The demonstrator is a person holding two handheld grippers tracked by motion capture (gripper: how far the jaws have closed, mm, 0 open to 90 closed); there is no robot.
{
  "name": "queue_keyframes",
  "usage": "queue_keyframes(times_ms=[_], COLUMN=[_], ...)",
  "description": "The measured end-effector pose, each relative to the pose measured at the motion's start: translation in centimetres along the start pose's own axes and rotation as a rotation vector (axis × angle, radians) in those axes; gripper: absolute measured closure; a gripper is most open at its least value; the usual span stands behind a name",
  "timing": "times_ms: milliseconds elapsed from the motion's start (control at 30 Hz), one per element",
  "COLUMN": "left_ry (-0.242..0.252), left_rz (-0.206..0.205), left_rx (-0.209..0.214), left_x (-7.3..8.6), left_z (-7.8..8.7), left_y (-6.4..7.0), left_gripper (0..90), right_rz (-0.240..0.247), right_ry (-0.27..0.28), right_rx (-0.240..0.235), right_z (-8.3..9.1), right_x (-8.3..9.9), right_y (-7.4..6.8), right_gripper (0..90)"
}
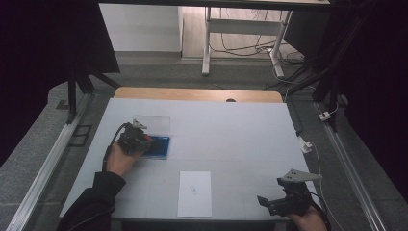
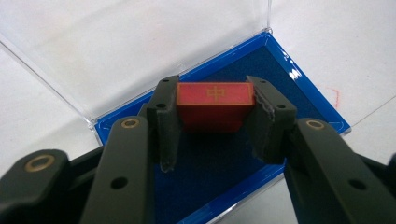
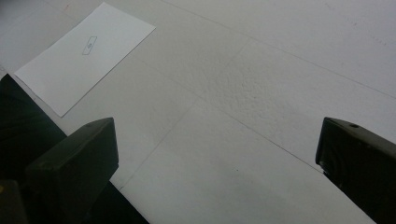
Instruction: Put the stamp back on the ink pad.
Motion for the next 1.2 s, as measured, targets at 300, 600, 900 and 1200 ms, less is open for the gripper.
queue_keyframes(times_ms=[300,600,900,1200], left_ry=[0.043,0.068,0.104,0.136], left_rz=[0.067,0.125,0.129,0.134], left_rx=[0.042,0.103,0.148,0.202], left_x=[-0.2,-0.1,0.4,0.9], left_z=[0.8,2.0,3.9,5.4], left_y=[-0.5,-0.8,-0.7,-0.5], left_gripper=[43.1,22.1,11.3,4.5], right_rz=[0.002,0.004,0.003,0.005], right_ry=[0.004,0.006,0.008,0.009], right_rx=[0.001,0.001,0.002,0.003], right_z=[0.0,0.1,0.1,0.1], right_x=[0.0,0.0,0.0,0.0], right_y=[0.0,-0.1,-0.1,-0.1], right_gripper=[0.0,0.0,0.0,0.0])
Point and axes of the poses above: each handheld gripper's, and its own axes: z roughly backward along the jaws, x roughly out of its underside, y roughly to its right, the point moved 2 cm from there along -z, roughly forward along the jaws, and after that the axes turned 13 degrees about -x, right-handed, at the moved point
